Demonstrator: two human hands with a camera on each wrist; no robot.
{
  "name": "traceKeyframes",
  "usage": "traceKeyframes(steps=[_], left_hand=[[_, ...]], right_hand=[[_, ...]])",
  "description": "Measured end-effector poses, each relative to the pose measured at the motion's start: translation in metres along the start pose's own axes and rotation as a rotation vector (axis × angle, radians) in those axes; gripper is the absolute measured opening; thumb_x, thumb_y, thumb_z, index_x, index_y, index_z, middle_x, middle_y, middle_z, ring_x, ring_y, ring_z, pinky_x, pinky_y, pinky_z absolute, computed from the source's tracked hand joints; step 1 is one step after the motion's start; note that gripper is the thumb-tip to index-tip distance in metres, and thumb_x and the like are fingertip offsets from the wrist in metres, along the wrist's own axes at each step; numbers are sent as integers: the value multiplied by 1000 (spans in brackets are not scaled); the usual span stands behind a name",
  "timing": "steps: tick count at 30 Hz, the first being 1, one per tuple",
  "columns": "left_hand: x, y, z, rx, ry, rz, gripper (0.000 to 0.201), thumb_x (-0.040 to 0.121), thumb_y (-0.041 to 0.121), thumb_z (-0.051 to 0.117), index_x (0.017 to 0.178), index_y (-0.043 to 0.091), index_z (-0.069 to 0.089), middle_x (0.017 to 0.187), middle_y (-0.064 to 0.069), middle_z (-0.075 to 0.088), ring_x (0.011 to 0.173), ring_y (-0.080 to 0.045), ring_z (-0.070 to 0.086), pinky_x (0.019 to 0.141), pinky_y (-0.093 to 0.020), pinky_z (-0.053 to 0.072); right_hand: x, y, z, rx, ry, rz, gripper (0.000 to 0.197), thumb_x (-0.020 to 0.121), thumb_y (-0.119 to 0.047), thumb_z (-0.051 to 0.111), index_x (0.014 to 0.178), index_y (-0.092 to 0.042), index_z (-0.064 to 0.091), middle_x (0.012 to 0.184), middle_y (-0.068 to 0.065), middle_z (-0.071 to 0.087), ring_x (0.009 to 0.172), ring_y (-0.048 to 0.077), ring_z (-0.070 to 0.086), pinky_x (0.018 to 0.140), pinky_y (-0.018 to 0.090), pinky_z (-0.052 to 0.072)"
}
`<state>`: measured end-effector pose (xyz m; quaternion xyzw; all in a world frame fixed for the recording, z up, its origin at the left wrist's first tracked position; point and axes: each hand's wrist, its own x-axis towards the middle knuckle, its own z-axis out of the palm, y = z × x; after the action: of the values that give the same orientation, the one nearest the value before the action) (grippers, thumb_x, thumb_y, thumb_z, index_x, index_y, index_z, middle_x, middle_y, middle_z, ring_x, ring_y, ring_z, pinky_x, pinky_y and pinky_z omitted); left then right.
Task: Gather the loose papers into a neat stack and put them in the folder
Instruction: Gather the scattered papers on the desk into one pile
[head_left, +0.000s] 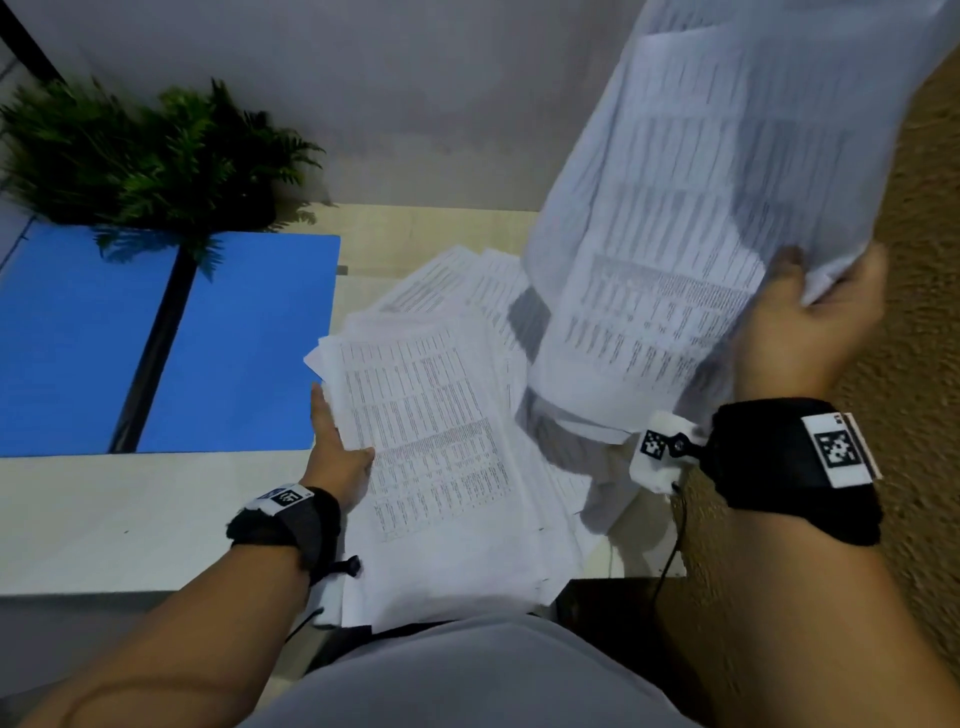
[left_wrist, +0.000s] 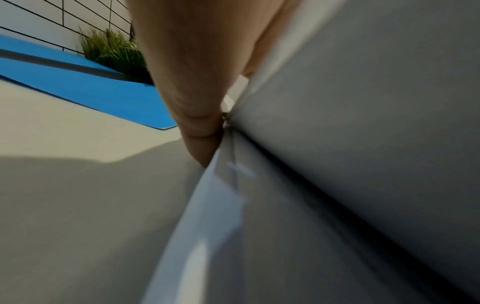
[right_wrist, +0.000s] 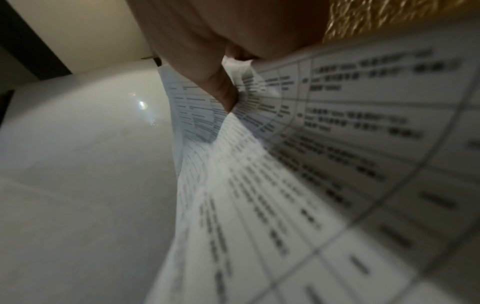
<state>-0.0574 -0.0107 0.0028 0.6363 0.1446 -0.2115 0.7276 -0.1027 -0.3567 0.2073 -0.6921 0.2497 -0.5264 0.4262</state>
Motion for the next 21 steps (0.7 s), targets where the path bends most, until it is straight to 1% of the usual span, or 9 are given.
traceKeyframes(steps=[3, 5, 7, 9, 12, 15, 17, 19, 21], left_hand=[[-5, 6, 3, 27, -24, -52, 78, 100, -7, 37, 152, 44, 10, 144, 16, 32, 132, -9, 38, 104, -25, 33], [-2, 11, 3, 120, -32, -89, 51, 104, 33, 37, 152, 39, 21, 149, 16, 30, 142, -11, 29, 112, -29, 25], [4, 12, -4, 154, -58, -167, 63, 89, 74, 28, 143, 44, 40, 158, 9, 29, 148, -18, 24, 119, -47, 17], [10, 9, -9, 98, -79, -213, 79, 71, 92, 30, 127, 44, 59, 150, 6, 43, 141, -21, 38, 116, -53, 25], [12, 6, -8, 74, -54, -225, 75, 73, 81, 48, 121, 26, 64, 139, 7, 47, 128, -10, 42, 114, -40, 25], [9, -2, -3, 268, 30, -170, 28, 74, 50, 70, 89, 27, 63, 100, 0, 64, 83, -16, 58, 75, -30, 44], [7, -5, -3, 448, 94, -87, 11, 86, 23, 67, 82, 26, 57, 81, -1, 59, 64, -18, 48, 52, -25, 36], [4, -8, -4, 540, 113, -6, 20, 89, 5, 61, 85, 23, 54, 94, -3, 59, 76, -22, 51, 55, -26, 37], [3, -7, -4, 562, 108, 27, 26, 89, -2, 59, 101, 21, 53, 115, -2, 55, 98, -22, 55, 71, -26, 42]], right_hand=[[-13, 7, 8, 24, -65, 100, 10, 85, -11, 58, 87, -21, 57, 84, -13, 59, 81, -6, 58, 85, 18, 49], [-28, 18, 16, -35, -182, 199, 14, 87, -13, 57, 99, -7, 60, 90, -3, 63, 88, 9, 60, 86, 27, 51], [-50, 36, 25, -158, -396, 352, 21, 90, -17, 56, 111, -14, 59, 105, 4, 66, 99, 18, 62, 90, 34, 52], [-71, 54, 32, -293, -634, 391, 21, 92, -19, 55, 112, -19, 57, 109, 9, 66, 103, 27, 62, 90, 41, 51], [-102, 71, 41, -357, -898, 363, 16, 93, -12, 54, 108, -13, 59, 99, 11, 65, 94, 29, 61, 78, 31, 46], [-125, 85, 48, -374, -1021, 463, 18, 91, -15, 60, 108, -12, 63, 101, 10, 67, 93, 27, 62, 82, 34, 50], [-132, 93, 51, -396, -1015, 497, 19, 87, -18, 65, 105, -10, 65, 98, 9, 69, 90, 27, 64, 79, 36, 53], [-132, 100, 53, -444, -885, 521, 16, 88, -14, 64, 100, -3, 64, 91, 10, 65, 83, 26, 61, 71, 29, 45], [-129, 107, 54, -508, -738, 550, 16, 91, -12, 61, 99, 1, 61, 92, 13, 63, 83, 26, 58, 71, 28, 41]])
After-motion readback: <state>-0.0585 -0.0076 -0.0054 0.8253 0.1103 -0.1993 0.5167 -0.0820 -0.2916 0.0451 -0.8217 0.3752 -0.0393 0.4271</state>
